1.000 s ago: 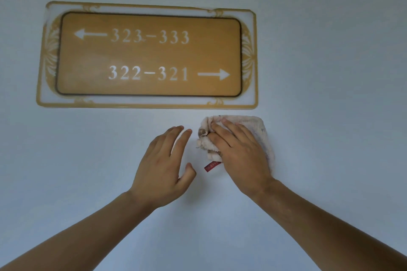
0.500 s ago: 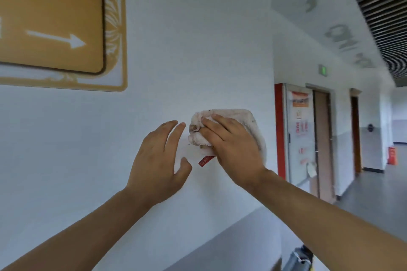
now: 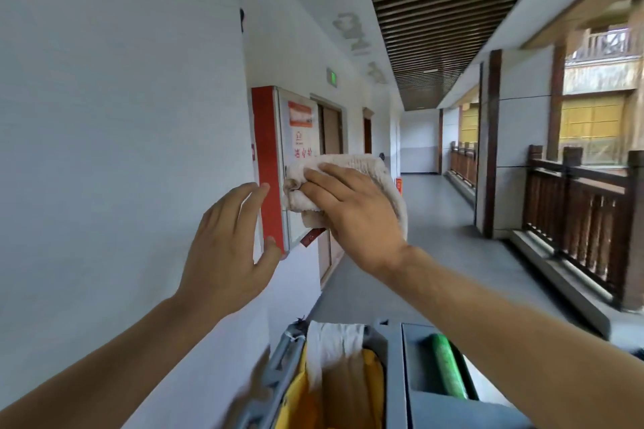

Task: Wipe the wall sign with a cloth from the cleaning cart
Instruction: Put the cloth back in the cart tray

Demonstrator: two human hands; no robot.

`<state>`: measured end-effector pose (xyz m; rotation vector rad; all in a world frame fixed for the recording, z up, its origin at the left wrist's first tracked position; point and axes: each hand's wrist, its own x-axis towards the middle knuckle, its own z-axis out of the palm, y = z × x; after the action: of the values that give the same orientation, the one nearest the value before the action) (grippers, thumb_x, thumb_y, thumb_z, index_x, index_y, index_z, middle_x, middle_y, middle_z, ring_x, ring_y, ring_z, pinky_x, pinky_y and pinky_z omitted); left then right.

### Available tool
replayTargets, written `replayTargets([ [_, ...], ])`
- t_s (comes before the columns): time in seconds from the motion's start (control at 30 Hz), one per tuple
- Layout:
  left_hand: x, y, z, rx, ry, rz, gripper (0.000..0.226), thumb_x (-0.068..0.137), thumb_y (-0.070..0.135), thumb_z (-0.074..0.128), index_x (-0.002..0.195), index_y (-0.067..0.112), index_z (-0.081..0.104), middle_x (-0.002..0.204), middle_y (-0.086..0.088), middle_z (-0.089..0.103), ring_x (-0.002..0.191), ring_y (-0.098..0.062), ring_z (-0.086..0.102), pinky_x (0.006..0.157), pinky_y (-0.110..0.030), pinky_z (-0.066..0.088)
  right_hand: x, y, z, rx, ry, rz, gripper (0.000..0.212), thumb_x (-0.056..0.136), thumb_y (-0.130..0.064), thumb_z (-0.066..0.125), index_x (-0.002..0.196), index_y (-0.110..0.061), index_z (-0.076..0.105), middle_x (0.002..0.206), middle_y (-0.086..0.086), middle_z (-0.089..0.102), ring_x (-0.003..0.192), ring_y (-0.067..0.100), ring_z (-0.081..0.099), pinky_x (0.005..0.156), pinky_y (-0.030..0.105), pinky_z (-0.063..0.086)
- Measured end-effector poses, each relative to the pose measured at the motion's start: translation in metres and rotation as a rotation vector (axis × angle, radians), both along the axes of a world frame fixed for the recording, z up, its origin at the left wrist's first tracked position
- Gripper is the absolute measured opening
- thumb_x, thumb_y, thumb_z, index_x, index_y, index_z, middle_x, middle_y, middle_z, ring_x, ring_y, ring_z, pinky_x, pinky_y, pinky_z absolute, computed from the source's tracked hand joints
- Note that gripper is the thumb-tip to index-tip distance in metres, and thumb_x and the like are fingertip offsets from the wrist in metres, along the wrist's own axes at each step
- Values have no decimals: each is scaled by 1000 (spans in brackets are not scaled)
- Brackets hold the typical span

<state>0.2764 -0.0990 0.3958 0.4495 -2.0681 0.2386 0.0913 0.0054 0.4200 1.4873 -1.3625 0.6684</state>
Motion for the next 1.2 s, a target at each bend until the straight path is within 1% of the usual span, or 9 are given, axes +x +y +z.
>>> replayTargets([
  [0.17, -79, 14, -44, -5, -111, -77, 61, 88, 35, 50, 144, 10, 42, 146, -14, 50, 133, -34, 50, 109, -45, 41, -81, 35, -45, 24, -93, -50, 43, 84, -8, 77, 126, -10, 68, 133, 8, 65, 125, 34, 59, 100, 50, 50],
  [0.3, -148, 27, -93, 54, -220, -145, 62, 89, 36, 43, 146, 11, 38, 148, -13, 46, 135, -33, 46, 109, -46, 41, -145, 63, -100, 92, -189, -98, 44, 86, -9, 76, 128, -11, 67, 135, 8, 63, 129, 32, 56, 103, 49, 48],
  [0.53, -238, 64, -207, 171, -434, -259, 65, 90, 37, 45, 148, 10, 35, 151, -10, 42, 137, -24, 39, 113, -33, 30, -205, 106, -223, 251, -369, -149, 36, 92, -8, 67, 127, -9, 67, 137, 9, 62, 129, 32, 55, 105, 47, 46],
  [0.67, -261, 86, -274, 306, -515, -353, 63, 89, 37, 46, 146, 12, 38, 149, -7, 42, 133, -24, 44, 110, -39, 39, -212, 133, -305, 337, -478, -134, 41, 92, -25, 50, 122, -5, 69, 132, 12, 65, 127, 33, 58, 104, 46, 48],
  [0.8, -268, 98, -337, 406, -630, -412, 55, 89, 38, 46, 137, 12, 46, 142, -5, 48, 129, -23, 48, 111, -36, 38, -210, 152, -381, 440, -552, -166, 38, 90, -21, 72, 124, -6, 69, 132, 11, 64, 127, 32, 58, 104, 47, 48],
  [0.9, -267, 95, -369, 474, -692, -483, 48, 88, 37, 44, 130, 13, 51, 134, -5, 55, 125, -22, 50, 109, -32, 38, -205, 157, -416, 564, -614, -157, 45, 88, -28, 74, 127, -8, 67, 135, 10, 63, 130, 31, 56, 108, 45, 45],
  [0.97, -268, 90, -381, 518, -681, -531, 38, 88, 32, 41, 117, 12, 57, 119, -4, 61, 114, -22, 55, 102, -33, 43, -198, 157, -430, 620, -632, -152, 43, 89, -28, 71, 127, -8, 67, 134, 10, 64, 129, 32, 56, 108, 44, 44],
  [1.1, -276, 81, -395, 661, -611, -541, 29, 95, 36, 35, 78, 20, 51, 74, 6, 55, 71, -12, 51, 64, -34, 40, -196, 148, -440, 759, -693, -173, 41, 93, -30, 51, 124, -10, 68, 132, 6, 65, 128, 29, 56, 108, 37, 42],
  [1.2, -287, 76, -401, 705, -594, -479, 36, 97, 40, 38, 65, 24, 38, 59, 5, 44, 58, -13, 48, 52, -31, 30, -196, 147, -446, 959, -732, -99, 43, 94, -34, 63, 131, -13, 64, 142, 5, 58, 135, 28, 48, 118, 32, 27],
])
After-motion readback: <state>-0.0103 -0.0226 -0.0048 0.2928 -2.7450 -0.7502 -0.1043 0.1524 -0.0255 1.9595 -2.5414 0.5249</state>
